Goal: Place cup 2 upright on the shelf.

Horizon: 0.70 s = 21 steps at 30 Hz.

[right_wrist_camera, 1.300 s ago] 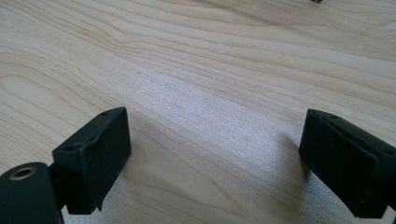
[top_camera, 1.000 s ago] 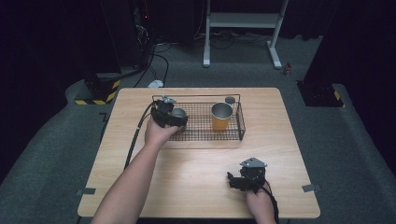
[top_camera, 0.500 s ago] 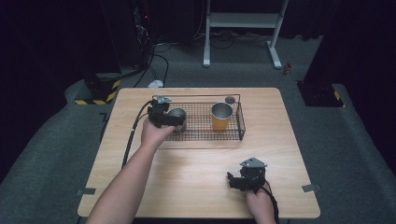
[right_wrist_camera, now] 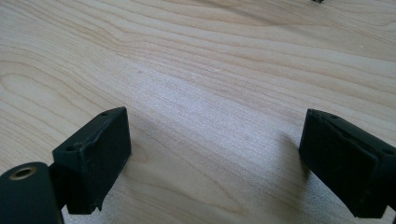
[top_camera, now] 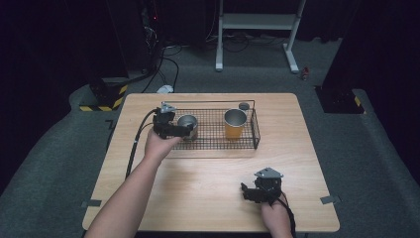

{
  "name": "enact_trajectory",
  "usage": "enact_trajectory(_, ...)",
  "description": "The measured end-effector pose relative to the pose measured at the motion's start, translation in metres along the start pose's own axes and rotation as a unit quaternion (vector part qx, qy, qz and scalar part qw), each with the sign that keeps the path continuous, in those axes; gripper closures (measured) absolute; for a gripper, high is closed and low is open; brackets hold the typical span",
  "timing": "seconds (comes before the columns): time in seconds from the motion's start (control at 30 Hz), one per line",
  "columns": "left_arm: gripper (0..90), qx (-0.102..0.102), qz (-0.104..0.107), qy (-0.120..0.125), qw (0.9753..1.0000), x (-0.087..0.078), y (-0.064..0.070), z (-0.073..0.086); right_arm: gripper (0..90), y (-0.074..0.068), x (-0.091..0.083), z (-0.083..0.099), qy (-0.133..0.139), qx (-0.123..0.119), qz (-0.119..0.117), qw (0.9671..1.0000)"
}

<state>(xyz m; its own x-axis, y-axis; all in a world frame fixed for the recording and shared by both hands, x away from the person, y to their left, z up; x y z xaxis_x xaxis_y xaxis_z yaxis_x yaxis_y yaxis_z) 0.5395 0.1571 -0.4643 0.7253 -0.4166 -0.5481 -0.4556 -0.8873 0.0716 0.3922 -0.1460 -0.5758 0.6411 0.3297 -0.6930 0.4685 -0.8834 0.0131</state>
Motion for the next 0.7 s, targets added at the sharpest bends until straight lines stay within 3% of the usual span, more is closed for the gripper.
enact_trajectory(0.13,1.2,-0.004,0.006,0.003,1.0000,-0.006,-0.002,0.003,9.0,0.000,0.000,0.000,0.000,0.000,0.000,1.0000)
enact_trajectory(0.37,1.9,0.008,0.019,0.006,0.9998,-0.020,0.003,0.013,9.0,0.000,0.000,0.000,0.000,0.000,0.000,1.0000)
enact_trajectory(0.5,2.1,0.027,0.029,0.007,0.9992,-0.032,0.008,0.027,9.0,0.000,0.000,0.000,0.000,0.000,0.000,1.0000)
enact_trajectory(0.7,2.1,0.036,0.039,0.012,0.9985,-0.048,0.012,0.048,9.0,0.000,0.000,0.000,0.000,0.000,0.000,1.0000)
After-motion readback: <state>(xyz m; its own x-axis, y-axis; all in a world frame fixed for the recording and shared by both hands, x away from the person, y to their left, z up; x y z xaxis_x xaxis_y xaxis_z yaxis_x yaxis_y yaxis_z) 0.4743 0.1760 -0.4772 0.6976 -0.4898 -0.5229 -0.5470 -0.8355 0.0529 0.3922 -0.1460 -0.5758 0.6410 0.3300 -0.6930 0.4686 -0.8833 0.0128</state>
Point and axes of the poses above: each handheld gripper's, and its own axes: x roughly forward along the jaws, z roughly out of its underside, y roughly to its right, the point moved 7 cm from there along x, roughly forward along the jaws, and after that the axes turned 2 degrees about y, right-handed, at the moved point
